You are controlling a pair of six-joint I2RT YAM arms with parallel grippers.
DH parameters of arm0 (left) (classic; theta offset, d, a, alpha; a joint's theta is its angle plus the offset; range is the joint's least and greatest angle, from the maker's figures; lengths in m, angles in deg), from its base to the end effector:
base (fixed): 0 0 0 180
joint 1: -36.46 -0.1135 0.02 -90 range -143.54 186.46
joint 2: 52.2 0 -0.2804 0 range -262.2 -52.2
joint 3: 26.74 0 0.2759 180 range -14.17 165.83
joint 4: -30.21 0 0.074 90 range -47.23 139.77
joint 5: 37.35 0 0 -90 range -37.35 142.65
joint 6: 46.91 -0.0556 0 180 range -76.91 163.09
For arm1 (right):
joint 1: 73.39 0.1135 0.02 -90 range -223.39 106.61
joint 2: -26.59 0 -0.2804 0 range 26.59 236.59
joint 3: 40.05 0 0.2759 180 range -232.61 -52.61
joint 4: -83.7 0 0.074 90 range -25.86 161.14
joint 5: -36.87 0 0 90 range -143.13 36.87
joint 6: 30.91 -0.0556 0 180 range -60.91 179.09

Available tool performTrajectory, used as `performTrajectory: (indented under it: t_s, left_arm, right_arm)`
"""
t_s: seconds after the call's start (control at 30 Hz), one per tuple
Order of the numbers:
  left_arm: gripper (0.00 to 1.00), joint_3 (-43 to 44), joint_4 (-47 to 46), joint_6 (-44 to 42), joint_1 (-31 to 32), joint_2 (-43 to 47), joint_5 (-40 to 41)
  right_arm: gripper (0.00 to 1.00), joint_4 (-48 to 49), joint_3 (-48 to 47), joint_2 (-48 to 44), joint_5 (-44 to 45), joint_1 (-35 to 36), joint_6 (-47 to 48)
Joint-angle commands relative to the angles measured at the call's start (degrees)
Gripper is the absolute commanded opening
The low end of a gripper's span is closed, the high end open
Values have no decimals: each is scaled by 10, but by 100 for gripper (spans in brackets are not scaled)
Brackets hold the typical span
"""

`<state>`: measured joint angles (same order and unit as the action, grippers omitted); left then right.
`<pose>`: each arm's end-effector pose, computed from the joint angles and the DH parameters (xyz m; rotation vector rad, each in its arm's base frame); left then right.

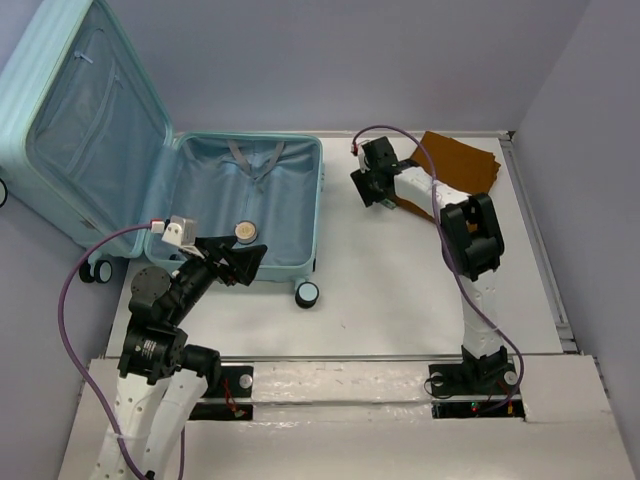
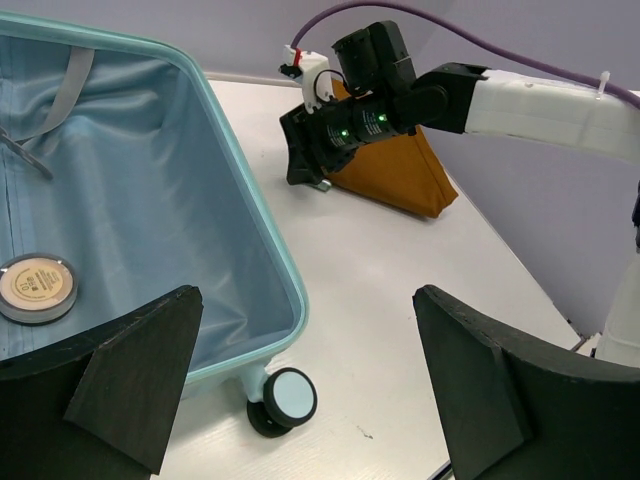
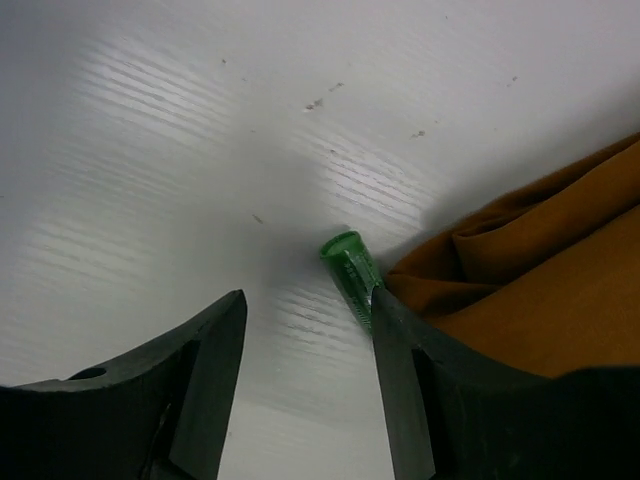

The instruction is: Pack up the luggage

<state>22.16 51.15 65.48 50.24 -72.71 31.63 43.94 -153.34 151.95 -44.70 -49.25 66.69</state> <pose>0.1166 -0.0491 0.3593 0.1988 1.4838 -0.7763 0.4886 0.2100 0.1831 -0.6128 2.3852 -0.0570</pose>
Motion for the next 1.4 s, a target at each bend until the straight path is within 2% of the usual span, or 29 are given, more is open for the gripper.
performTrajectory:
  t_s: [0.0,0.27,0.33,0.37,0.43,0.5,0.57,0.6,0.67,0.9,1.03,1.23,1.27,1.3,1.33,1.37]
  left_arm:
    - [99,-4,-31,-6,1,-3,-14]
    - [99,-4,-31,-5,1,-2,-14]
    - [99,-4,-31,-6,1,-1,-15]
    - [99,-4,-31,-5,1,-1,-14]
    - [99,-4,-31,-5,1,-1,-14]
    - [99,-4,-31,-5,1,1,-13]
    - [99,-4,-31,-5,1,2,-13]
    - [99,-4,-31,-5,1,2,-13]
    - [99,-4,-31,-5,1,3,-13]
    - [99,-5,-31,-4,1,7,-12]
    - [99,-5,-32,-3,1,7,-13]
    - [99,-4,-32,-3,-2,10,-10]
    - [99,-4,-30,-3,-2,9,-9]
    - [99,-2,-28,-2,-2,10,-6]
    - [99,-2,-28,-3,-2,10,-4]
    - [99,-2,-27,-3,-2,10,-4]
  right_arm:
    - [60,-42,-40,8,7,-18,51]
    - [60,-47,-45,57,-33,-23,43]
    - [53,-46,-44,60,-39,-23,35]
    - [45,-46,-41,58,-45,-23,30]
    - [44,-45,-33,49,-54,-23,16]
    - [32,-41,-15,31,-61,-23,-1]
    - [31,-35,6,7,-68,-23,-10]
    - [19,-28,14,-3,-79,-23,-21]
    - [8,-22,35,-33,-101,-23,-37]
    - [7,67,118,-169,-201,-18,-158]
    - [7,141,148,-255,-235,46,-238]
    - [7,257,88,-217,-256,149,-374]
    - [16,259,71,-202,-260,158,-387]
    - [49,256,32,-168,-269,164,-395]
    - [62,242,15,-154,-272,164,-403]
    - [80,240,12,-147,-261,164,-400]
